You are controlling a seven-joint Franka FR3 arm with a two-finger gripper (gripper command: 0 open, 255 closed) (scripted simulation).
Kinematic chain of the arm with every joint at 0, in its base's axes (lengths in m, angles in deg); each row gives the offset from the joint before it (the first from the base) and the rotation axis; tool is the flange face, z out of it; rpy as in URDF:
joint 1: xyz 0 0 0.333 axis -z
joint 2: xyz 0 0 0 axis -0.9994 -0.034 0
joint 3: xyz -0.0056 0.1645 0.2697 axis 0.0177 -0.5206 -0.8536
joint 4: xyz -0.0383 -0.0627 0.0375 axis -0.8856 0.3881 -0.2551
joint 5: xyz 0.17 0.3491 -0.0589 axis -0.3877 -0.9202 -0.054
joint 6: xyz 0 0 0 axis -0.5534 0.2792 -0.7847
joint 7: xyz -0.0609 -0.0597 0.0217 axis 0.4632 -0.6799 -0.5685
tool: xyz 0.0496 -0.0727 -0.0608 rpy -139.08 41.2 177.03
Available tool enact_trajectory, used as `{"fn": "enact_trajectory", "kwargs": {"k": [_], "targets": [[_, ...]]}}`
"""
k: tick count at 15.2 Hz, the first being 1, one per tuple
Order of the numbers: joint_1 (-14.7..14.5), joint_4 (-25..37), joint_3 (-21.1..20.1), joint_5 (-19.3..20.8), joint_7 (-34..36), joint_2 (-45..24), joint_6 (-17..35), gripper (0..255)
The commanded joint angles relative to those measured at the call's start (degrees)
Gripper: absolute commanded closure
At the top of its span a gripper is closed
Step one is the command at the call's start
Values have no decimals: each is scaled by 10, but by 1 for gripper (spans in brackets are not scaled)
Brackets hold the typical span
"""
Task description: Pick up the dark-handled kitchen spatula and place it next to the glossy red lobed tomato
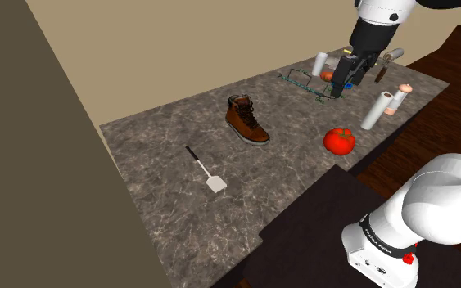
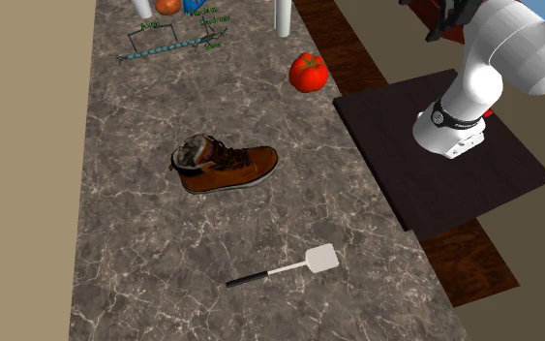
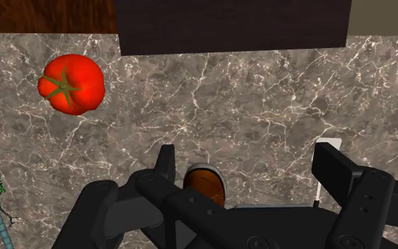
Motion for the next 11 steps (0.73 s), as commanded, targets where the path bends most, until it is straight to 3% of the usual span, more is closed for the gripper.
{"fn": "enact_trajectory", "kwargs": {"k": [1,11], "targets": [[0,0,0,0,0,0,0,0],[-18,-69,-50,-36,66,-115,191,0]]}}
